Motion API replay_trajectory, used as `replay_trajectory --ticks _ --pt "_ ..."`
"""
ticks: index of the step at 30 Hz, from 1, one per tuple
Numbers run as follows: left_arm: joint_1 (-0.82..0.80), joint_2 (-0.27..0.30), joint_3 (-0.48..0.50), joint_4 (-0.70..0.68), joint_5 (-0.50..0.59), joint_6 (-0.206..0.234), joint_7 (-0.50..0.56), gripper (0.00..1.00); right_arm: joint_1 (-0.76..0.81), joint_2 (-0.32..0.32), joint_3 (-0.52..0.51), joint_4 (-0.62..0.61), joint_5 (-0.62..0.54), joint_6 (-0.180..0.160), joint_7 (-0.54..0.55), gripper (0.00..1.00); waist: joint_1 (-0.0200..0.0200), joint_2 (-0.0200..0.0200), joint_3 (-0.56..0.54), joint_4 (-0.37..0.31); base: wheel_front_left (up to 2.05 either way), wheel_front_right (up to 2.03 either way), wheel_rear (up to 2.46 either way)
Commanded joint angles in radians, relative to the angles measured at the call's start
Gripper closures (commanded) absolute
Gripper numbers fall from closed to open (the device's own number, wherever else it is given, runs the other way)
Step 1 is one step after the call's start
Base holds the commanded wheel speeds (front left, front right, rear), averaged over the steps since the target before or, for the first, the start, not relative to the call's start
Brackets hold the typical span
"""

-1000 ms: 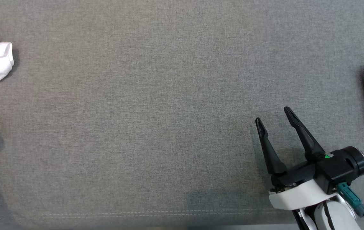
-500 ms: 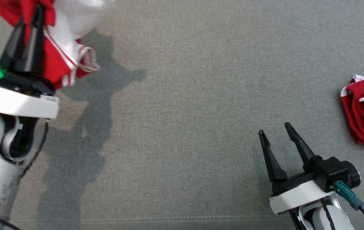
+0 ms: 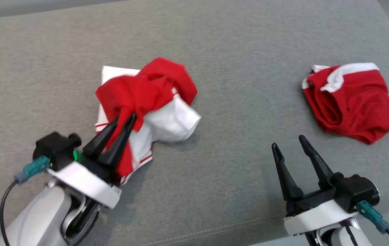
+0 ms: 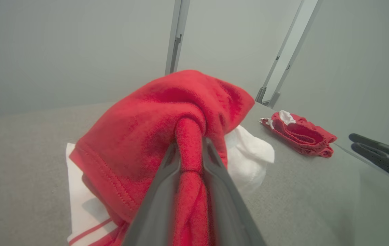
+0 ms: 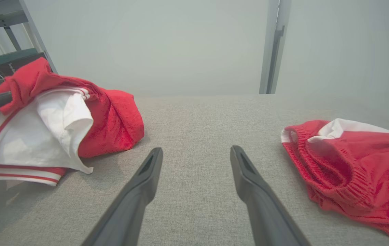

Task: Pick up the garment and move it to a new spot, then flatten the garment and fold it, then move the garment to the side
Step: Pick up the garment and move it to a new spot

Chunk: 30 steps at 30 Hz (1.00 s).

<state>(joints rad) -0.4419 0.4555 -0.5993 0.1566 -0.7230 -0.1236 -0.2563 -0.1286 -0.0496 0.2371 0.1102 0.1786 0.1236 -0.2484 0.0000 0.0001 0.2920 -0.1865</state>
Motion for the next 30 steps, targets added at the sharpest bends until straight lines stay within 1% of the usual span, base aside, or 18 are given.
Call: replay_trajectory --ticks 1,4,8,13,19,24,25,30 --pt "0.01 0.043 0.048 0.006 0.003 -0.007 -0.006 0.0 0.009 -0.001 0.017 -0.041 0.002 0.007 -0.013 0.0 0.0 -0.0001 0.013 -0.051 0.0 0.0 0.0" --pt "0.057 0.049 0.084 0.042 0.014 -0.007 -0.006 0.0 0.019 -0.001 0.004 -0.053 0.004 0.007 -0.013 0.0 0.0 -0.0001 0.002 -0.061 0.0 0.0 0.0" --pt "0.115 0.038 0.207 0.056 0.037 -0.007 -0.006 0.0 0.02 -0.001 -0.015 -0.05 0.014 0.007 -0.013 0.0 0.0 -0.0001 -0.036 -0.048 0.0 0.0 0.0" --pt "0.188 0.011 0.362 0.067 0.091 -0.007 -0.006 0.0 0.0 -0.001 -0.025 -0.006 0.028 0.007 -0.013 0.0 0.0 -0.0001 -0.104 -0.008 0.0 0.0 0.0" --pt "0.274 -0.031 0.511 0.076 0.153 -0.007 -0.006 0.0 -0.029 -0.001 -0.032 0.069 0.045 0.007 -0.013 0.0 0.0 -0.0001 -0.174 0.051 0.0 0.0 0.0" --pt "0.341 -0.056 0.572 0.066 0.195 -0.007 -0.006 0.0 -0.04 -0.001 -0.034 0.102 0.055 0.007 -0.013 0.0 0.0 -0.0001 -0.202 0.084 0.0 0.0 0.0" --pt "0.371 -0.071 0.592 0.064 0.209 -0.007 -0.006 0.0 -0.04 -0.001 -0.035 0.117 0.061 0.007 -0.013 0.0 0.0 -0.0001 -0.213 0.098 0.0 0.0 0.0" --pt "0.432 -0.125 0.613 0.064 0.25 -0.007 -0.006 0.0 -0.024 -0.001 -0.033 0.158 0.07 0.007 -0.013 0.0 0.0 -0.0001 -0.229 0.133 0.0 0.0 0.0"
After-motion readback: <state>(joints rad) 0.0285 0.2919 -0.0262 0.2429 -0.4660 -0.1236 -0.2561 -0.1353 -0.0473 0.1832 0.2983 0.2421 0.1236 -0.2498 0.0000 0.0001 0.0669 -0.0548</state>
